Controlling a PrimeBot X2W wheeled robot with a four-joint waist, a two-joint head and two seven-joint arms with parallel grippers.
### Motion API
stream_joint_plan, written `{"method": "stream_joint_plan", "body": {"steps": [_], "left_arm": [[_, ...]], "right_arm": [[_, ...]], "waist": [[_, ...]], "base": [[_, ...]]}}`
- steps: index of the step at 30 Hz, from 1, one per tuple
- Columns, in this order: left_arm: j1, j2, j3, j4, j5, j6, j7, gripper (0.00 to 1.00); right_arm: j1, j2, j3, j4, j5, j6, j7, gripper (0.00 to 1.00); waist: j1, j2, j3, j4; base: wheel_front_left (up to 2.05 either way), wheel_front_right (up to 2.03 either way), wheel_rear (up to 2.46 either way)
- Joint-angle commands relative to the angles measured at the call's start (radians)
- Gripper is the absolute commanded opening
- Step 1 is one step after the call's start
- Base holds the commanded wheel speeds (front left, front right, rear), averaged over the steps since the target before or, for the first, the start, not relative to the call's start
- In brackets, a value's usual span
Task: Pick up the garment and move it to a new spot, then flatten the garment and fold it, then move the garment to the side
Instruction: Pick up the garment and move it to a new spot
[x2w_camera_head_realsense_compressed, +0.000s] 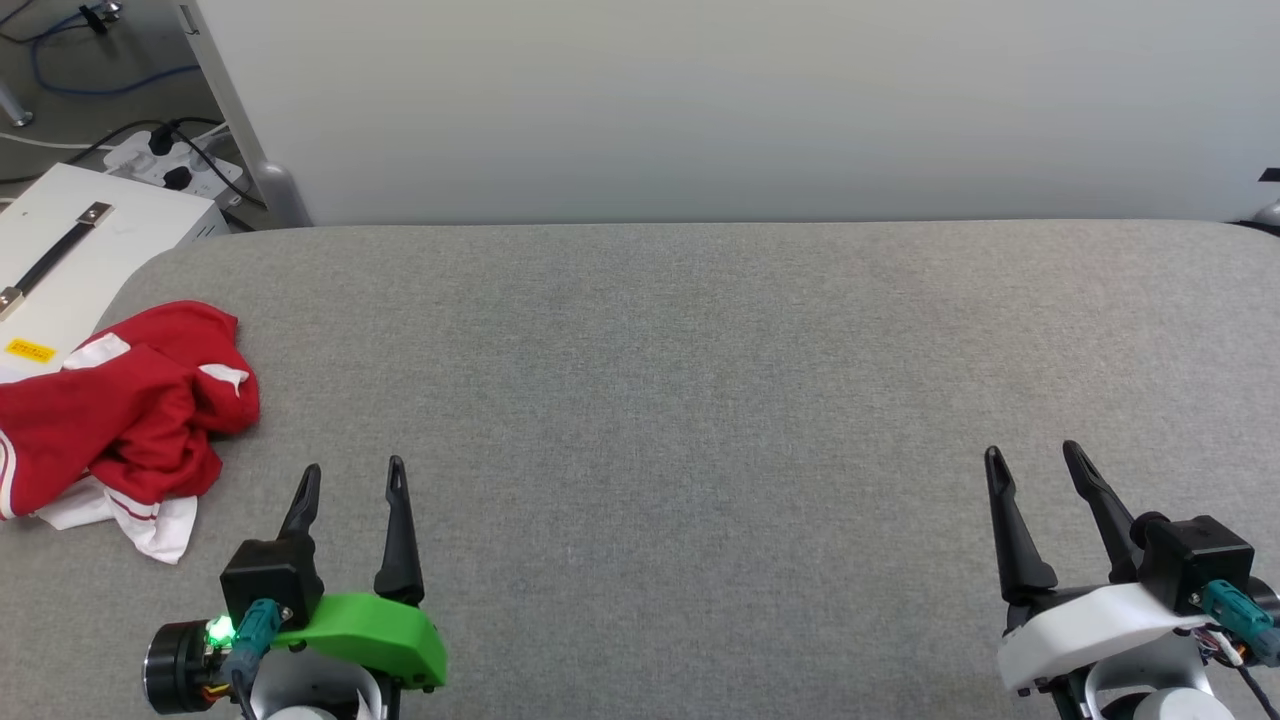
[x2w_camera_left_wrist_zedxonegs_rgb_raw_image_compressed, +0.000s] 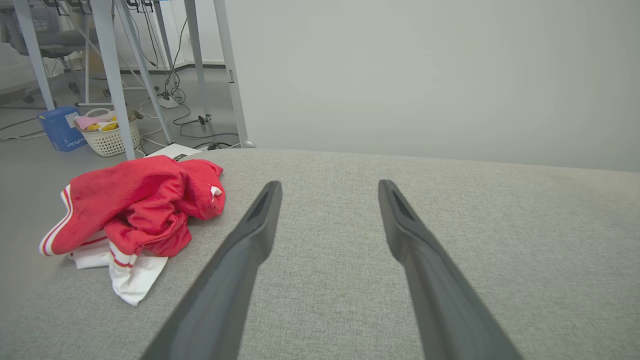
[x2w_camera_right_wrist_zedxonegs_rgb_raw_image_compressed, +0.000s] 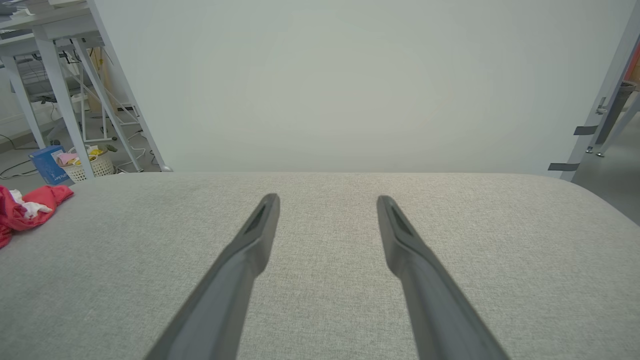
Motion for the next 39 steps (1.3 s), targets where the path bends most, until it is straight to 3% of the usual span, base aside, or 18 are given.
{"method": "stream_joint_plan", "body": {"steps": [1,13,20,39], "left_arm": [[0.005,-0.002,0.004,0.005,-0.013,0.004,-0.012,1.0],[0.004,-0.003,0.006,0.017,-0.028,0.006,-0.037,1.0],[-0.001,-0.003,0.014,0.025,-0.042,0.01,-0.051,1.0],[-0.008,-0.004,0.064,0.058,-0.096,0.009,-0.09,1.0]], "right_arm": [[0.01,0.001,0.002,0.004,0.01,0.0,-0.012,1.0],[0.017,0.001,0.006,0.006,0.023,0.0,-0.036,1.0],[0.02,0.001,0.023,-0.001,0.016,0.0,-0.05,1.0],[0.01,0.001,0.081,-0.015,-0.013,-0.001,-0.089,1.0]], "waist": [[0.0,0.0,0.0,0.0],[0.0,0.0,0.004,0.004],[0.0,0.0,0.011,0.041],[0.0,0.0,0.037,0.279]], "base": [[0.0,0.0,0.0],[0.0,0.0,0.0],[0.0,0.0,0.0],[0.0,0.0,0.0]]}}
